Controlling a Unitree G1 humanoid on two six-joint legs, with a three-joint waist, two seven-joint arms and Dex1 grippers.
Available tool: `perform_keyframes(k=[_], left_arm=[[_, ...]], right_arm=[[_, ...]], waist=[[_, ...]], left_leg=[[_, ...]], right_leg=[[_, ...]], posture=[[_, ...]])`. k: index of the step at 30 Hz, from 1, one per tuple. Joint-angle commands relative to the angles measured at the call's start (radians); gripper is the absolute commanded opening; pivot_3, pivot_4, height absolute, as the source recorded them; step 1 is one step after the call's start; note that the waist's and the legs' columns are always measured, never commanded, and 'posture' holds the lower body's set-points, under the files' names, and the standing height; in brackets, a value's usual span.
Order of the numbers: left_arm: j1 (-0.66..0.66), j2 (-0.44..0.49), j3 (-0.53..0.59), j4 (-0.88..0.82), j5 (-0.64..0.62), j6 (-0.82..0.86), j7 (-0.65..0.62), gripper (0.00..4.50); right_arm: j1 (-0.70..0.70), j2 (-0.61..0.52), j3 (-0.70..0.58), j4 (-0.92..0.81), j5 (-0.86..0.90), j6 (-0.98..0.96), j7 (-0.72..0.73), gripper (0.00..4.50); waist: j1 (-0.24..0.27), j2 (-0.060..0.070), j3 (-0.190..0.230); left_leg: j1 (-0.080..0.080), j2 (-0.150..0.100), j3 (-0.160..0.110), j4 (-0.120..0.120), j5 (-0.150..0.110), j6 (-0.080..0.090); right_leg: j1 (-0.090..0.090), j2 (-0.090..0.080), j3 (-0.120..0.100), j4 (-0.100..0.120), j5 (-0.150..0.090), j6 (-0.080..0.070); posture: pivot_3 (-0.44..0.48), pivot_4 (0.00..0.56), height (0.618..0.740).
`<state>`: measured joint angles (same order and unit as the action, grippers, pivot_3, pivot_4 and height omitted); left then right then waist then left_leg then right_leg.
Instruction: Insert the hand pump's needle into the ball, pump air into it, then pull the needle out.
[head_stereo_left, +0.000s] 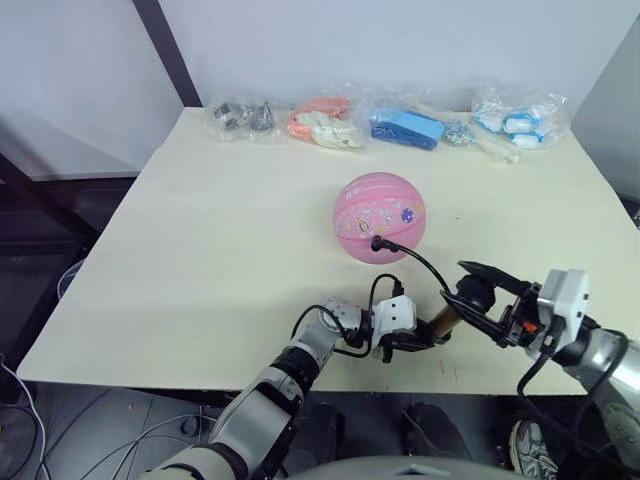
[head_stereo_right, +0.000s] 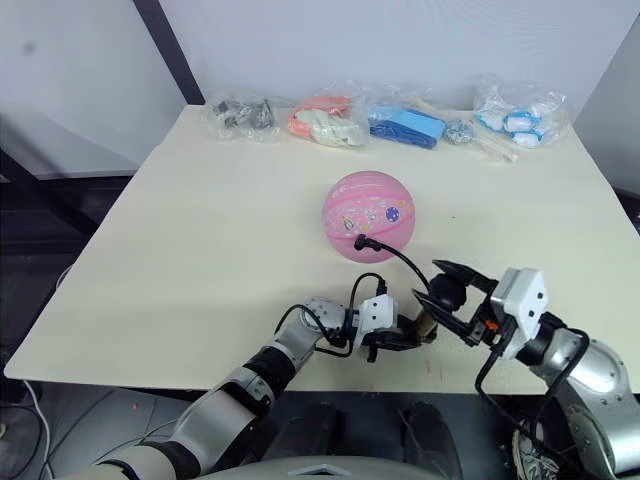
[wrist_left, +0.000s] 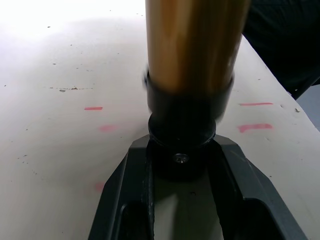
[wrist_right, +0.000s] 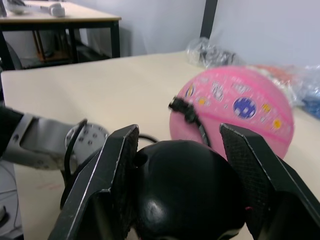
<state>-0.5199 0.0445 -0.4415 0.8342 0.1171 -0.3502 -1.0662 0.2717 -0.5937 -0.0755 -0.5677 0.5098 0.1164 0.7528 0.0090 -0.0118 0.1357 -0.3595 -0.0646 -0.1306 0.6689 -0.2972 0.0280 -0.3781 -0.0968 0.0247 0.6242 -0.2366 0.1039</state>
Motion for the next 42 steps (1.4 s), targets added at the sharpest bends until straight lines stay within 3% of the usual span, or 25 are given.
perform_keyframes(k=[1,6,15,28,35,42], left_arm=[[0.029,0.015,-0.011,0.041,0.018,0.035,-0.004,1.03],[0.028,0.013,-0.009,0.043,0.016,0.037,-0.005,1.03],[0.022,0.014,-0.007,0.049,0.014,0.036,-0.009,1.03],[0.02,0.015,-0.01,0.052,0.015,0.033,-0.009,1.03],[0.018,0.015,-0.013,0.052,0.014,0.034,-0.01,1.03],[0.017,0.014,-0.015,0.051,0.014,0.033,-0.007,1.03]], right_arm=[[0.044,-0.004,0.059,0.052,-0.061,0.032,0.006,2.16],[0.046,-0.039,-0.005,-0.029,0.025,0.061,0.033,2.16],[-0.088,-0.214,-0.283,-0.19,0.385,0.264,-0.012,2.16],[-0.254,-0.447,-0.594,-0.155,0.743,0.461,-0.036,2.16],[-0.341,-0.494,-0.62,-0.135,0.849,0.514,-0.084,2.16],[-0.218,-0.403,-0.509,-0.201,0.646,0.494,-0.042,2.16]], waist=[[0.0,0.0,0.0],[0.0,0.0,0.0],[0.005,0.006,0.007],[0.005,0.003,0.012],[0.006,0.001,0.014],[0.006,0.001,0.014]], left_leg=[[0.0,0.0,0.0,0.0,0.0,0.0],[0.0,0.0,0.0,0.0,0.0,0.0],[-0.004,-0.001,-0.001,0.0,0.0,0.0],[-0.005,-0.001,0.0,0.0,0.0,0.0],[-0.007,-0.001,-0.001,0.0,0.0,0.0],[-0.008,-0.002,-0.001,0.0,0.0,0.0]], right_leg=[[0.0,0.0,0.0,0.0,0.0,0.0],[0.0,0.0,0.0,0.0,0.0,0.0],[-0.001,-0.001,0.0,0.0,0.0,-0.001],[-0.001,-0.005,0.0,0.0,0.0,-0.001],[-0.002,-0.005,-0.001,0.0,0.0,-0.001],[-0.004,-0.006,-0.001,-0.001,0.0,-0.001]], posture=[[0.0,0.15,0.74],[0.0,0.15,0.74],[0.0,0.15,0.74],[0.0,0.15,0.74],[0.0,0.15,0.74],[0.0,0.15,0.74]])
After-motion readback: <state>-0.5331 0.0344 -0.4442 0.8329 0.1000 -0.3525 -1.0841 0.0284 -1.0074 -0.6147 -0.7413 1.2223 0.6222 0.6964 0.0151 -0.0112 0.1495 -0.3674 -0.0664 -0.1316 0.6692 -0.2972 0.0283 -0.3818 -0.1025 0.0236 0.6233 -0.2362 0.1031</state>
